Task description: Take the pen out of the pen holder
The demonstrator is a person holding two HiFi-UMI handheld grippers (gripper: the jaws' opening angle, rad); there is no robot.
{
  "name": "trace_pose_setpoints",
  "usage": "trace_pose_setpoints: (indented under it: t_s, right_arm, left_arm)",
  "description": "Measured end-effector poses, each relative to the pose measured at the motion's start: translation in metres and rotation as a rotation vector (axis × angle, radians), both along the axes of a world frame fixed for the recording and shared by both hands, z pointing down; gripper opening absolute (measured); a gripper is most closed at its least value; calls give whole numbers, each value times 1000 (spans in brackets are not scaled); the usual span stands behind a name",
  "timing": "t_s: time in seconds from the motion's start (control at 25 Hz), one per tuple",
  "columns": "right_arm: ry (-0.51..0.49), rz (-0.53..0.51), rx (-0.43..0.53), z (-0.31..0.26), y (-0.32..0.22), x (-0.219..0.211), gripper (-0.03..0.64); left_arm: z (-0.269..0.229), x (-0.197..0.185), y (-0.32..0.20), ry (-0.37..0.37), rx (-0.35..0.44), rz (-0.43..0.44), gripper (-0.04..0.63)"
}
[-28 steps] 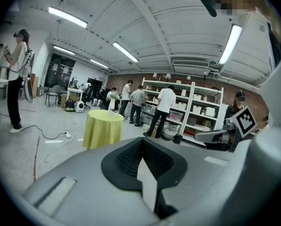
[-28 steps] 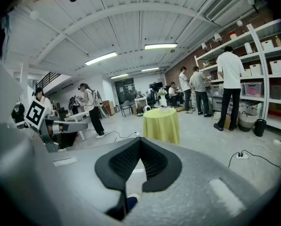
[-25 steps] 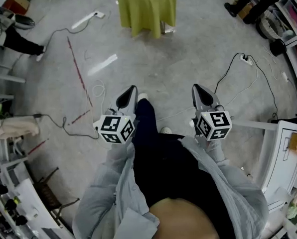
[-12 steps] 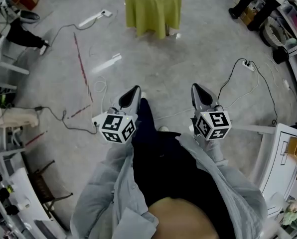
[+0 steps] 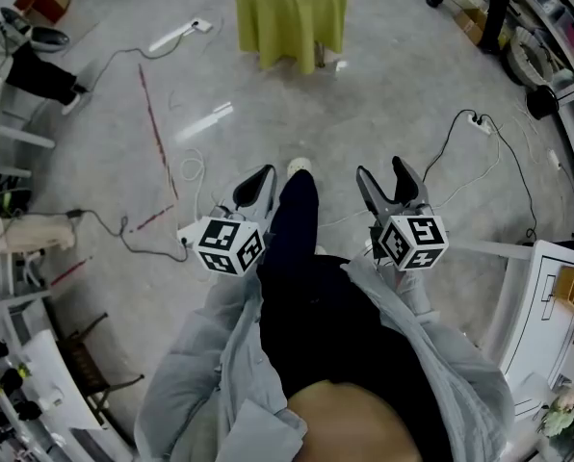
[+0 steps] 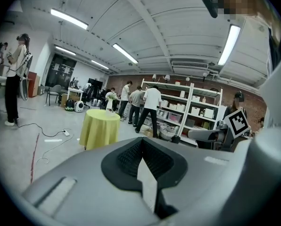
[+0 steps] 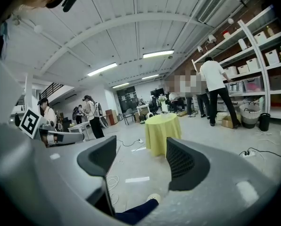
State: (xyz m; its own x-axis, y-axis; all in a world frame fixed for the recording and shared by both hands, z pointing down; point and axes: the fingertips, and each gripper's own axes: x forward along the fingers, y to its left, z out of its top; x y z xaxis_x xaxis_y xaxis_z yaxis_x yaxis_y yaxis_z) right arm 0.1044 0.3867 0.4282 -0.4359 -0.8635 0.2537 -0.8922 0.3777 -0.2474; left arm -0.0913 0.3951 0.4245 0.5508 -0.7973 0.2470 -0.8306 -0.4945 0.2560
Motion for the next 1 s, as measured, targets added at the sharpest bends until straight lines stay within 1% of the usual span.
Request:
trace_pose_setpoints:
  t_s: [0.16, 0.32, 0.4, 0.52, 0.6, 0.76, 1.0]
  right_arm:
    - [6, 11, 9, -3, -20, 6, 330]
    - [12, 2, -1, -2, -43, 5, 330]
    - [20, 7, 0, -3, -59, 5, 330]
    - [33, 24, 1, -6, -88, 9, 330]
    - [38, 33, 5, -12, -109, 11, 330]
    - [60, 50, 26, -27, -154, 13, 330]
    - [59, 62, 29, -36, -211, 8, 330]
  left_arm:
    - [-1, 7, -24, 16, 4, 10, 17]
    - [1, 13, -52, -3, 3, 37, 17]
    - [0, 14, -70, 7, 8, 46, 17]
    - [-1, 13, -100, 27, 8, 54, 17]
    - [-3, 11, -122, 24, 5, 56, 17]
    - [-16, 4, -171, 18, 27, 59, 17]
    - [-26, -5, -230, 19, 43, 60, 17]
